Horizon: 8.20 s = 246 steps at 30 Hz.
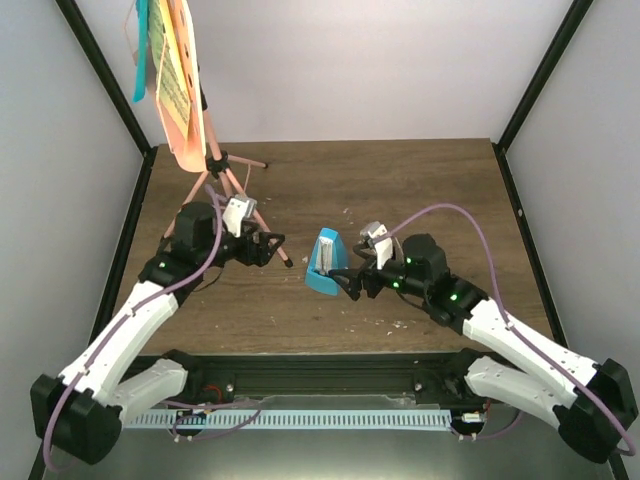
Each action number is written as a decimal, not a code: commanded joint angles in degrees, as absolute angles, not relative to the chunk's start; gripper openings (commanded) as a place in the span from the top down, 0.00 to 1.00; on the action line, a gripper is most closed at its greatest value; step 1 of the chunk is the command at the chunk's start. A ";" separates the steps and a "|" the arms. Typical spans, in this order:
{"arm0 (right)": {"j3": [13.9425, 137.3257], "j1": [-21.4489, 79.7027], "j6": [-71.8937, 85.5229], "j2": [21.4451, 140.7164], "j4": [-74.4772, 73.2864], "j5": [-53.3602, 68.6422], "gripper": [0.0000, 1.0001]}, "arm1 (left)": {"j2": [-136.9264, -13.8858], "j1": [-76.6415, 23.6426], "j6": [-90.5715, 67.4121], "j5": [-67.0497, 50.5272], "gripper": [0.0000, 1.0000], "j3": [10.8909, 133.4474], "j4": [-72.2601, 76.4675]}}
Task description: Pack up the instrument practice props
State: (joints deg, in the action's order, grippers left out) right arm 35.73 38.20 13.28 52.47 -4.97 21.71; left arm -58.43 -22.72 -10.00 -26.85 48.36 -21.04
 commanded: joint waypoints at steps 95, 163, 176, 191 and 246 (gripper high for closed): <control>33.96 31.92 3.53 77.82 25.39 25.44 0.34 | -46.42 -22.77 -0.68 1.38 0.05 42.92 -17.05; 38.21 30.28 3.36 82.43 24.00 27.95 0.33 | -47.02 -22.79 -0.14 0.97 0.05 42.77 -16.70; 38.73 30.28 3.31 82.79 23.82 28.38 0.31 | -46.97 -22.76 -0.13 0.90 0.05 42.74 -16.69; 39.32 30.24 3.25 82.42 22.47 29.40 0.11 | -46.93 -22.78 -0.25 0.64 0.06 42.81 -16.58; 25.46 17.58 21.27 56.78 4.37 13.51 0.00 | -77.47 -39.60 -1.39 -9.70 0.00 51.10 -2.72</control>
